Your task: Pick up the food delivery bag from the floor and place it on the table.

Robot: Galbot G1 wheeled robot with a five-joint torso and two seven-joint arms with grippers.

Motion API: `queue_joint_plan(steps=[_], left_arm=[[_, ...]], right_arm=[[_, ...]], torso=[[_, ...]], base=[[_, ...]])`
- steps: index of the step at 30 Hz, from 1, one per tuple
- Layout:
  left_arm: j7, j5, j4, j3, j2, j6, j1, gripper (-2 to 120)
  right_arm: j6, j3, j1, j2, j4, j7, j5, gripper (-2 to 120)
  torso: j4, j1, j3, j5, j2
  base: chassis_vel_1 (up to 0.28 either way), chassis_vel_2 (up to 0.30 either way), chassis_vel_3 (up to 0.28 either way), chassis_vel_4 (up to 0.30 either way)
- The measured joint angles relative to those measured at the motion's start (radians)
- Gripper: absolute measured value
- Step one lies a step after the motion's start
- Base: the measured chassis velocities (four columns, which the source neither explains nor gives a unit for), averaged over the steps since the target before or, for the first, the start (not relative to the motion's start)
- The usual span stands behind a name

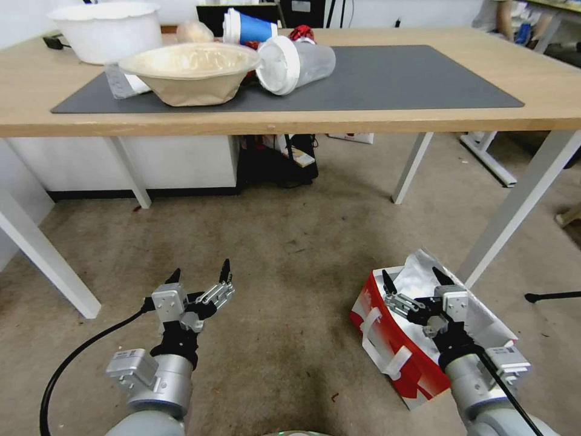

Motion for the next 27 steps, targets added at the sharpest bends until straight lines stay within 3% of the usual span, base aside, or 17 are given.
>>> queue_joint_plan(steps=[2, 3, 6, 13, 15, 19, 23, 27], left_arm=[[0.001, 0.02, 0.0, 0.002, 0.003, -0.011, 0.006, 100], [0.001, 0.02, 0.0, 0.002, 0.003, -0.011, 0.006, 100], [-0.001, 0.039, -0.001, 0.004, 0.005, -0.017, 0.009, 100], [-0.006, 0.044, -0.001, 0.007, 0.005, -0.028, 0.008, 100], [-0.01, 0.043, 0.0, 0.007, 0.008, -0.032, 0.003, 100], [-0.014, 0.039, 0.005, 0.006, 0.01, -0.033, -0.004, 100], [-0.016, 0.038, 0.009, 0.005, 0.01, -0.033, -0.006, 100], [-0.017, 0.037, 0.017, 0.002, 0.011, -0.033, -0.011, 100]], right_arm=[[0.038, 0.079, 0.012, -0.102, -0.065, -0.042, 0.055, 100], [0.038, 0.079, 0.012, -0.102, -0.065, -0.042, 0.055, 100], [0.042, 0.182, 0.006, -0.255, -0.16, -0.097, 0.158, 100], [0.093, 0.229, 0.035, -0.394, -0.317, -0.175, 0.265, 100], [0.178, 0.217, 0.081, -0.456, -0.438, -0.201, 0.301, 100], [0.239, 0.163, 0.173, -0.514, -0.584, -0.21, 0.31, 100], [0.247, 0.12, 0.235, -0.544, -0.659, -0.217, 0.308, 100], [0.256, 0.015, 0.337, -0.603, -0.768, -0.244, 0.306, 100]], torso=[[0.0002, 0.0, 0.0, 0.0005, 0.0], [0.0002, 0.0, 0.0, 0.0005, 0.0], [-0.0001, 0.0, 0.0, 0.0001, 0.001], [0.0, 0.0, 0.0, 0.0002, 0.001], [0.0003, 0.0, 0.0, -0.0002, 0.002], [-0.0003, 0.0, 0.0, 0.0002, 0.002], [0.0002, 0.0, 0.0, 0.0003, 0.002], [0.0, 0.0, 0.0, 0.0, 0.002]], base=[[0.0, 0.0, 0.0, 0.0], [0.0, 0.0, 0.0, 0.0], [0.0, 0.0, 0.0, 0.0], [0.0, 0.0, 0.0, 0.0], [0.0, 0.0, 0.0, 0.0], [0.0, 0.0, 0.0, 0.0], [0.0, 0.0, 0.0, 0.0], [0.0, 0.0, 0.0, 0.0]])
